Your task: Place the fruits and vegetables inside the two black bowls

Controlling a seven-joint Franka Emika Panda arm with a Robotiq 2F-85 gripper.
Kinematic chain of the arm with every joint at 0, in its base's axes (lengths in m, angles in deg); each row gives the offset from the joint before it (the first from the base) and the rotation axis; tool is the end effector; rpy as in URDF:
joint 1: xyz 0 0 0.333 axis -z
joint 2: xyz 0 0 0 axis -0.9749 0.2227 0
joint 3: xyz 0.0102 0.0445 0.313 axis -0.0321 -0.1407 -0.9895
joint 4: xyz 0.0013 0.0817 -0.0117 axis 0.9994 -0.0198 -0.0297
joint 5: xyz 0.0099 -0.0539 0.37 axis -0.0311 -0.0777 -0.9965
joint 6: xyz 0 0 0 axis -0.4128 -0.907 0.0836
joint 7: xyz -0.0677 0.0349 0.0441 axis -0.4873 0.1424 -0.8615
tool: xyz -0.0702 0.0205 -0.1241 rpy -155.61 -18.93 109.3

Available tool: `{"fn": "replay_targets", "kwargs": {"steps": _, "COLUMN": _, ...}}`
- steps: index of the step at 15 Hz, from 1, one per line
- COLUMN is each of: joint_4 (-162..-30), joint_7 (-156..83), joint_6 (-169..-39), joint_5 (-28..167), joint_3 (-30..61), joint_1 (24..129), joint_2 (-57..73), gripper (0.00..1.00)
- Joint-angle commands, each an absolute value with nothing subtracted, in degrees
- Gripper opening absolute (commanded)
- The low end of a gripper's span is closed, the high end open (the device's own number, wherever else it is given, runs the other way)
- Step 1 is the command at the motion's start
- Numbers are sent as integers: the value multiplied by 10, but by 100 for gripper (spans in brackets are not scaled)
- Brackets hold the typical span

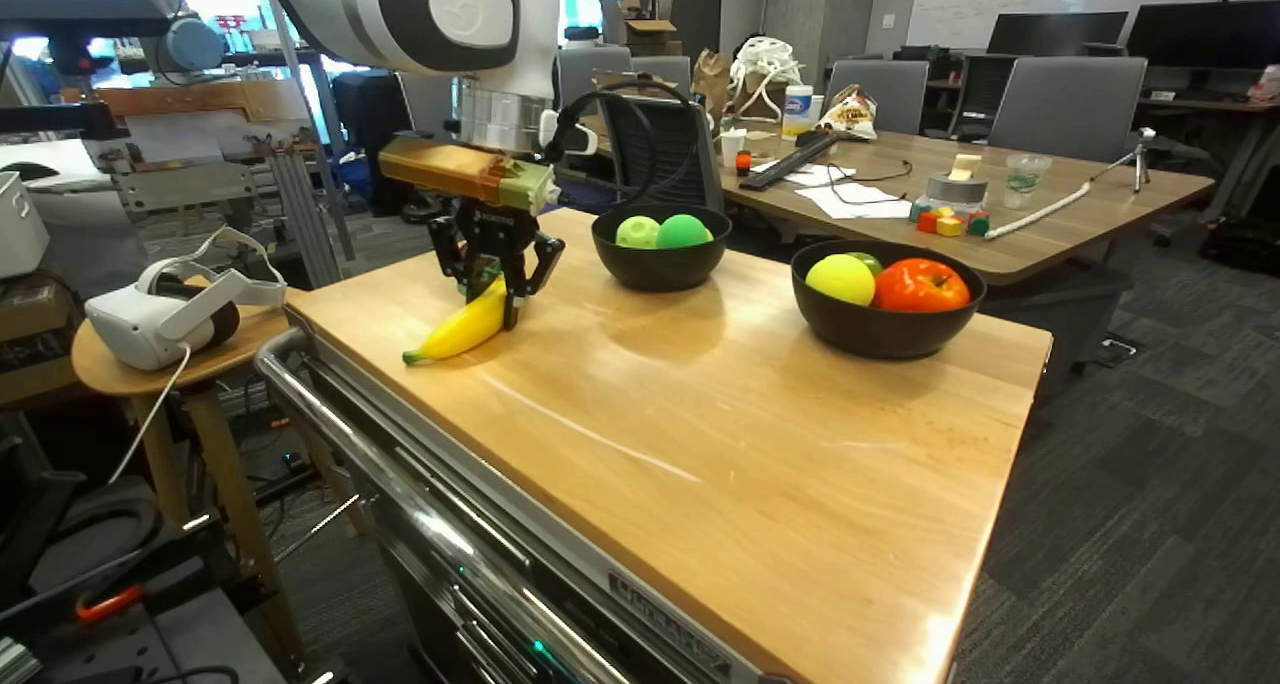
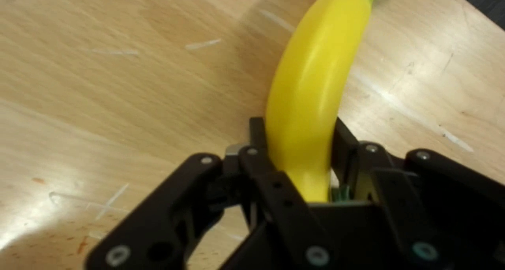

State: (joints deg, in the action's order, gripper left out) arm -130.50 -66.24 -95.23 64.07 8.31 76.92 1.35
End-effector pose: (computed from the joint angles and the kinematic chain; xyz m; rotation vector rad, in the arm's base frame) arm 0.5033 0.0362 0.2652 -2.9630 -0.7257 0.2728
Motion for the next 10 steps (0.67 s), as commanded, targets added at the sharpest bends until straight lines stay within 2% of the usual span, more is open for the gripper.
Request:
{"fn": "replay_targets", "kwargs": {"steps": 1, "joint_4": -1295, "joint_7": -645, "joint_6": -973, "joint_5": 675, "joint_3": 88, "joint_1": 767, "joint_2": -10, "gripper": 15}}
{"fn": "replay_targets", "kwargs": {"steps": 6, "joint_4": -1202, "joint_7": -656, "joint_6": -955, "joint_5": 803, "joint_3": 98, "joint_1": 766, "joint_2": -45, "gripper": 15}}
{"fn": "replay_targets", "kwargs": {"steps": 10, "joint_4": -1087, "joint_7": -696, "joint_6": -999, "joint_5": 809, "joint_3": 108, "joint_1": 777, "joint_2": 2, "gripper": 15}}
